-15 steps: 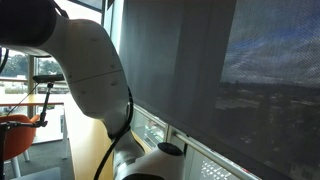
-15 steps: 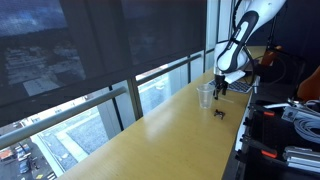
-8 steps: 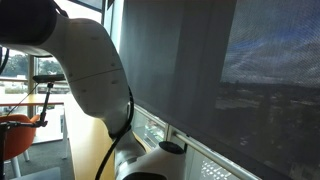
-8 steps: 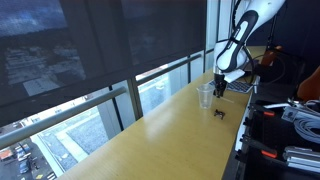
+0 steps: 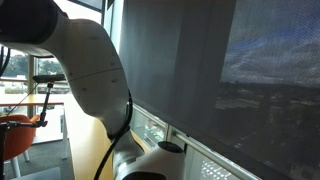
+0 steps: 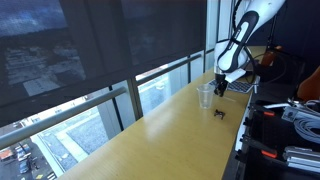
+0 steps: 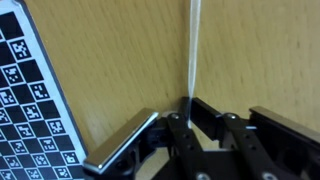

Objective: Put the straw in the jar

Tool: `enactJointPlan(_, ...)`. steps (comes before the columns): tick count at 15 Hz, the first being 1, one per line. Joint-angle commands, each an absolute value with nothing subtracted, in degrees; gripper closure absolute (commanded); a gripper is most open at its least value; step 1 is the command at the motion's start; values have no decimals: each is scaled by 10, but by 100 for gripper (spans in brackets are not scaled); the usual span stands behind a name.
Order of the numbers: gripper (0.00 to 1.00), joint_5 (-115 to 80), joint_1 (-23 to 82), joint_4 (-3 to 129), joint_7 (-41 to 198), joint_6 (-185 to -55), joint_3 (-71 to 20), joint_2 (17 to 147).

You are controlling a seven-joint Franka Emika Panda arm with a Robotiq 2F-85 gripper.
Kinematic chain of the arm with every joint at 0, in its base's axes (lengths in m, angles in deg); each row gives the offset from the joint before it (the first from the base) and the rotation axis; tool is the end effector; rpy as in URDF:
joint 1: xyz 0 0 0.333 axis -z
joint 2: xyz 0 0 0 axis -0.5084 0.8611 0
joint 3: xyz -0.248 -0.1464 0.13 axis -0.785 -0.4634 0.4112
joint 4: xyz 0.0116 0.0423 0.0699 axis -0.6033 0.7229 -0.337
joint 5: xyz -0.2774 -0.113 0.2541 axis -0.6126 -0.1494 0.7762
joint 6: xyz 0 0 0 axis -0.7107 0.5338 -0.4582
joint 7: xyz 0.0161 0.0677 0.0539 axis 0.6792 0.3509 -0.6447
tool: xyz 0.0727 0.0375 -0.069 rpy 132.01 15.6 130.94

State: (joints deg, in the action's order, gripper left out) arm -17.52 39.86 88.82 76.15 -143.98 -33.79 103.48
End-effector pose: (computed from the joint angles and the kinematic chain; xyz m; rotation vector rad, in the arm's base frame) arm 0.5437 -0.2130 0.1182 2.9485 -0.4711 0.0332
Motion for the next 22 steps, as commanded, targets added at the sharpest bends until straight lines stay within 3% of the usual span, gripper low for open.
enactJointPlan(1, 97, -220, 313, 942, 828, -1418, -395, 995)
enactJointPlan(6, 97, -294, 226, 984, 904, -1286, -436, 900)
enactJointPlan(14, 97, -285, 265, 984, 906, -991, -343, 723)
enactJointPlan(22, 97, -197, 302, 942, 853, -942, -278, 694)
